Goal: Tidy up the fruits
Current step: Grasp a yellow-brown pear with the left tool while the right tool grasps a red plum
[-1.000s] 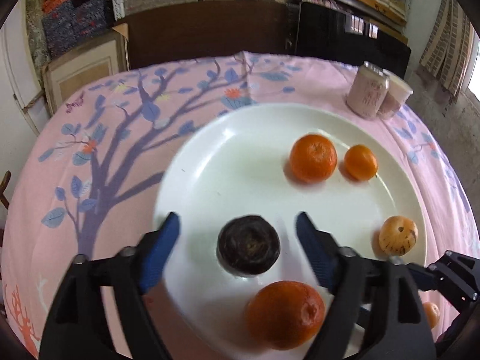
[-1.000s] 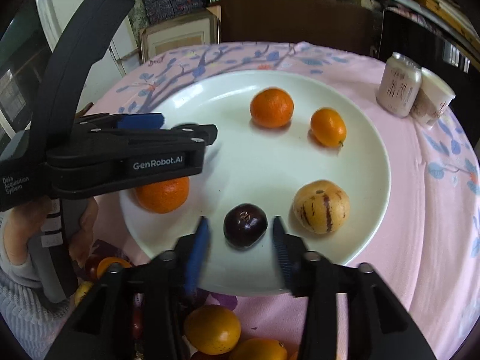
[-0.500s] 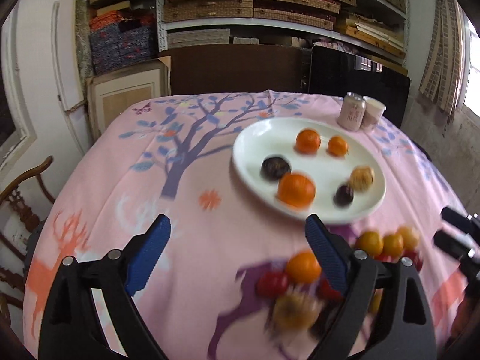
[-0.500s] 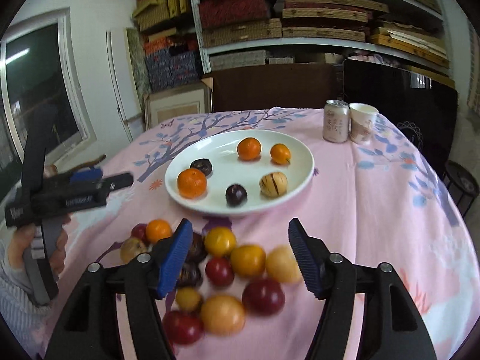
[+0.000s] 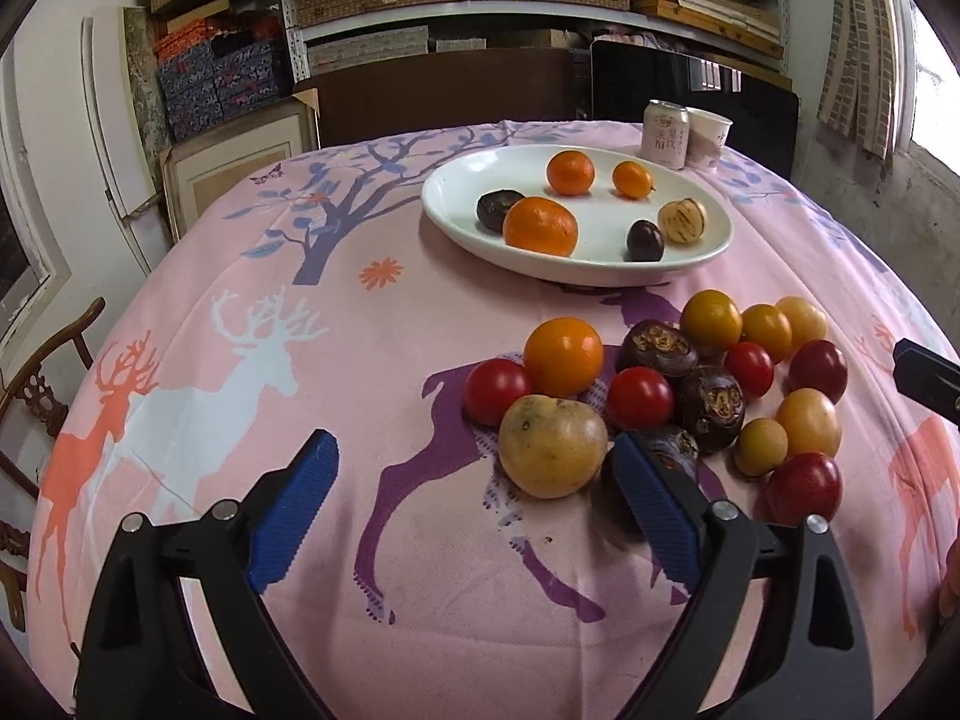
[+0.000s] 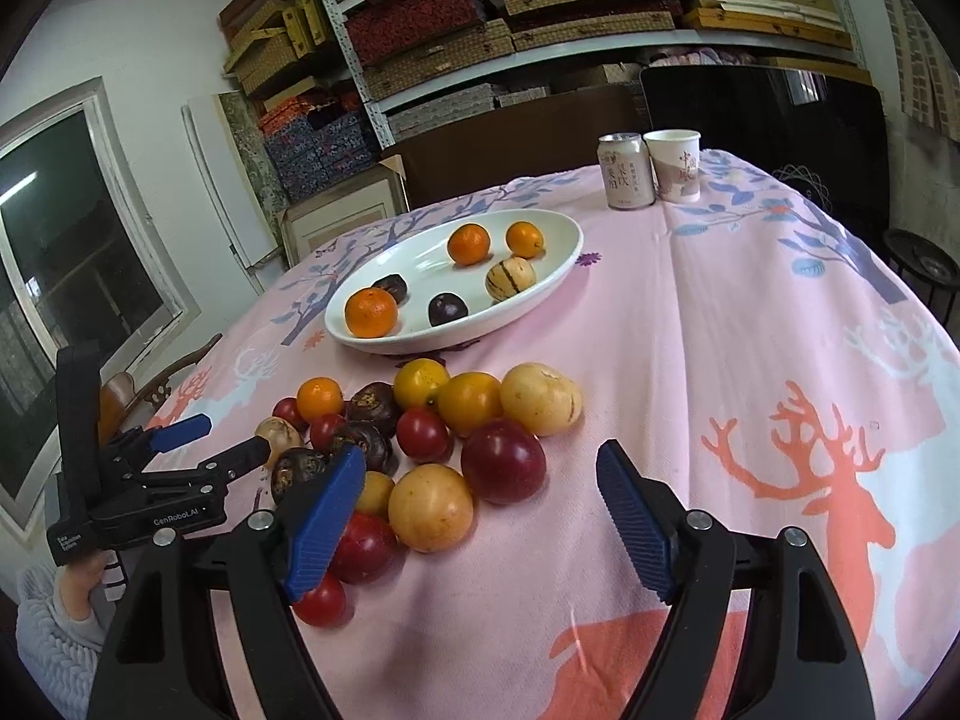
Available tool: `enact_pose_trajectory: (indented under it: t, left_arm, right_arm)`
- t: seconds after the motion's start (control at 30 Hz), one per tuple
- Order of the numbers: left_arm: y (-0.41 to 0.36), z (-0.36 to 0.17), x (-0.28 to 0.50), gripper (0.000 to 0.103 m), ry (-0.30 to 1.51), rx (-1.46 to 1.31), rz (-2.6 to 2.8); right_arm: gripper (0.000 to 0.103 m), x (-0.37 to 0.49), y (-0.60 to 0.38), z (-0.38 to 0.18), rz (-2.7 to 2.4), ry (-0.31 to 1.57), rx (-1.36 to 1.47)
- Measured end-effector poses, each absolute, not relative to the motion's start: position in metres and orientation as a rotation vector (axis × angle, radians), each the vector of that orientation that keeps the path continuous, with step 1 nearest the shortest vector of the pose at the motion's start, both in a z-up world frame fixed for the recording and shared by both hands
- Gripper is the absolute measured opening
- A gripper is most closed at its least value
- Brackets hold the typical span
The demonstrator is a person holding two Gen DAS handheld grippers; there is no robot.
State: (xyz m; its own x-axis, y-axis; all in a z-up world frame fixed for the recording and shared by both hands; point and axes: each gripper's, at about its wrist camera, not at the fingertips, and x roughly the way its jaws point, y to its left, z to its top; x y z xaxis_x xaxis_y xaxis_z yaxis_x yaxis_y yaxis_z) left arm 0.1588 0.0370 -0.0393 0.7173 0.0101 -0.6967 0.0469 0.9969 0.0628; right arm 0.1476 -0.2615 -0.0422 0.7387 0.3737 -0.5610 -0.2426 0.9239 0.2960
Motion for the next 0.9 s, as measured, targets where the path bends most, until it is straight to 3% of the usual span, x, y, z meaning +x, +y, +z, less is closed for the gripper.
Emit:
enact_pose_trajectory:
  t: [0.33, 0.63, 0.9]
  left_arm:
    - [0.052, -0.045, 0.167, 0.096, 0.796, -0.004, -0.024]
    - [0.082, -0.035, 0.151, 0.096, 0.737, -0.074, 0.095]
    - [0.064, -0.038, 0.151, 0.095, 0.752, -0.032, -0.034]
  right_arm:
    - [0.085, 0.15, -0.261, -0.046, 0.333, 0.685, 0.211]
    - [0.086, 0.152, -0.263, -0.046, 0.328, 0.687, 0.215]
    - [0.086, 0.151, -0.262, -0.046, 0.327, 0.687, 0.214]
